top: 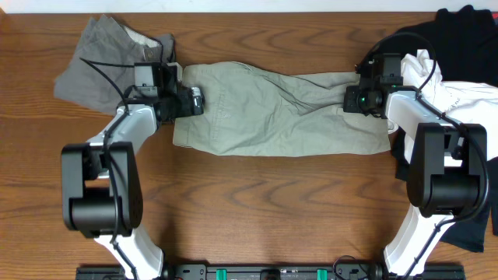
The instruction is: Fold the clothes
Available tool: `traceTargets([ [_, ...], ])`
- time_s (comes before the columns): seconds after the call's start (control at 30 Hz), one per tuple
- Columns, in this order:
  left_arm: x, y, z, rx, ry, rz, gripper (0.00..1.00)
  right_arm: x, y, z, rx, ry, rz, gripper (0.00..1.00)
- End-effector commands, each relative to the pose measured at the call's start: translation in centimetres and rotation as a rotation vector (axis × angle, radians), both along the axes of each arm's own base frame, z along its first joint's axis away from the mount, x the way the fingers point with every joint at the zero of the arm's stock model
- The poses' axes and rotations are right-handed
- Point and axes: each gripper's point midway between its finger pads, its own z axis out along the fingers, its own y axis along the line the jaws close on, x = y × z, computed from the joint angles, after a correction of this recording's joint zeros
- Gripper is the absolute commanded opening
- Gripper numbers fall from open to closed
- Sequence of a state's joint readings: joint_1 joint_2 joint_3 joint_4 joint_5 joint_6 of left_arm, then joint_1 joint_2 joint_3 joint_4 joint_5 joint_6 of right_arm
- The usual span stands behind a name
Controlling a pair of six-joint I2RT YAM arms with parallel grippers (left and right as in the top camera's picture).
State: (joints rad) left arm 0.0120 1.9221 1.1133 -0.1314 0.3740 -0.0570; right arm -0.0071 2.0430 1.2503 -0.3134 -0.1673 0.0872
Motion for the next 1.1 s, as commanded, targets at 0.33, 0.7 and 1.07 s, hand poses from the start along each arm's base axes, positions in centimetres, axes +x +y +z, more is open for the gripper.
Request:
traceTargets([
  [0.33,-1.1,-3.0,-2.7,-0.114,0.09,-0.065,0.34,-2.3,0.3,-2.7,0.002,0.106,-0.002,0.01],
  [0.7,-0.8,2.7,6.9,0.024,-0.061,0.114,0.06,-3.7,1.8,-2.8,0.092,0.166,0.012,0.01],
  [1.07,-2.9,2.5,14.5,0.038,-0.195,0.116,0.06,-4.5,6.2,-2.5,0.182,0.2,0.058,0.01],
])
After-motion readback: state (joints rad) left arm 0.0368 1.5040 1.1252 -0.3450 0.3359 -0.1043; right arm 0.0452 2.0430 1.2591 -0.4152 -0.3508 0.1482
